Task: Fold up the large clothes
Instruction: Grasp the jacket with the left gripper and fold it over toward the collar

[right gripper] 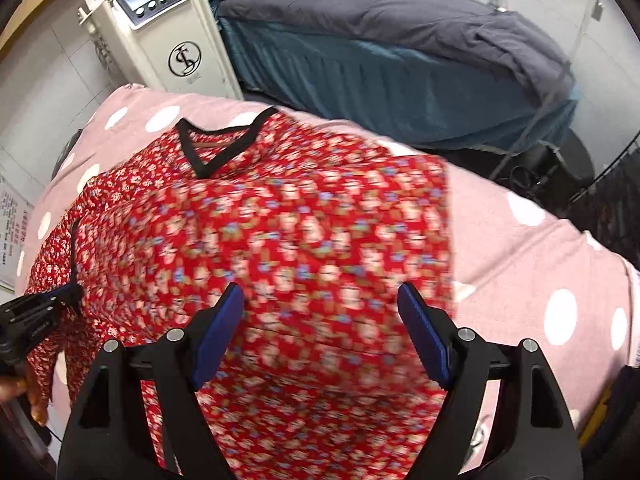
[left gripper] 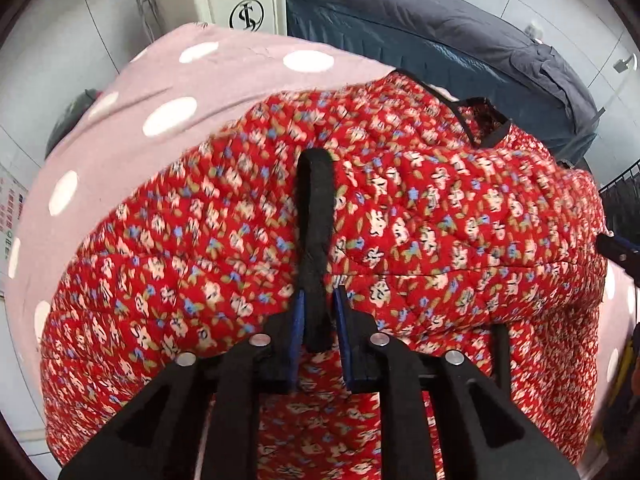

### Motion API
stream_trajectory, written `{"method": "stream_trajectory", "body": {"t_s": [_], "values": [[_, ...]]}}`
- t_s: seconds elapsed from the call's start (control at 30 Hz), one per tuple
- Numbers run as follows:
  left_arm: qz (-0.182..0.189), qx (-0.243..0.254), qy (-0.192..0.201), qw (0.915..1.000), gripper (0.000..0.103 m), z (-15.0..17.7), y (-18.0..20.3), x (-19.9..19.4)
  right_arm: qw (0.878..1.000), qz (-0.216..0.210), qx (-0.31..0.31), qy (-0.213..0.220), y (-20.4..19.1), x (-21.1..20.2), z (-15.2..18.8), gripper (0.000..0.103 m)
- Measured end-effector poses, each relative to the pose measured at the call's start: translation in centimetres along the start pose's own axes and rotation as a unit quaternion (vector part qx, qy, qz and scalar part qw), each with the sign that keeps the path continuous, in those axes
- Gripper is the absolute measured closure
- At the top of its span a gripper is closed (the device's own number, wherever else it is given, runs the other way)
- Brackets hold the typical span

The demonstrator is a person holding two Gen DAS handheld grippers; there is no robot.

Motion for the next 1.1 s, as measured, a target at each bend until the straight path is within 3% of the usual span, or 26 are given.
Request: {"method": "stream_trajectory", "body": {"t_s": [0.07, 0.1, 0.13, 0.2, 0.27, 0.37, 0.47, 0.57, 0.77, 0.9, 1.1], "values": [[0.002, 0.003, 0.009, 1.0000, 0.062, -0.6, 1.1, -1.3, 1.000, 0.001, -0.004, -0.001, -0.5, 0.4, -0.3, 0.024], [0.021, 0.001, 0.029, 0.9994, 0.038, -1.2, 1.9, -2.5, 1.000, 0.003, -0.008, -0.002, -0.6, 0.6, -0.4, 0.024], [0.045, -0.004, 0.053, 0.9976, 0.021, -1.5, 2.5, -3.8, 1.000, 0.012, -0.015, -0.008, -0.8, 0.9, -0.6, 0.024], [0.087, -0.014, 0.087, 0.9923, 0.010, -2.1, 3.7, -5.4, 0.999, 0.019, -0.021, -0.017, -0.8, 1.5, -0.6, 0.024], [0.108, 0.006, 0.071, 0.9916, 0.009, -3.1, 5.8, -4.9, 0.999, 0.024, -0.023, -0.040, -0.7, 2.7, -0.7, 0.019], [0.062, 0.047, 0.008, 0.9969, 0.009, -4.9, 8.8, -0.1, 0.996, 0.038, -0.028, -0.077, -0.3, 5.2, -0.9, 0.018], [0.026, 0.038, -0.080, 0.9957, 0.007, -5.6, 8.8, 6.0, 0.991, 0.059, -0.051, -0.104, -0.6, 7.9, -0.9, 0.009], [0.019, 0.044, -0.068, 0.9965, 0.005, -6.2, 9.1, 6.8, 0.990, 0.068, -0.055, -0.110, -0.9, 9.1, -1.4, 0.006], [0.023, 0.035, -0.112, 0.9928, 0.004, -8.9, 10.8, 8.1, 0.989, 0.069, -0.040, -0.122, -0.9, 10.2, -2.5, 0.004], [0.022, 0.031, -0.115, 0.9926, 0.004, -10.7, 9.6, 8.3, 0.991, 0.056, -0.033, -0.121, -0.6, 10.5, -3.0, 0.004], [0.018, 0.041, -0.094, 0.9946, 0.004, -9.6, 10.0, 9.4, 0.992, 0.050, -0.035, -0.113, 0.8, 9.8, -2.7, 0.004]]}}
Point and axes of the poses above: each gripper's, at about its wrist camera, not at the fingertips, and x roughly the way its jaws point, y to its right, z to its underside, the point moved 5 cm from there along x, roughly the way its jaws point, and after that the axes turned 15 degrees about -y, right-handed, at the moved point
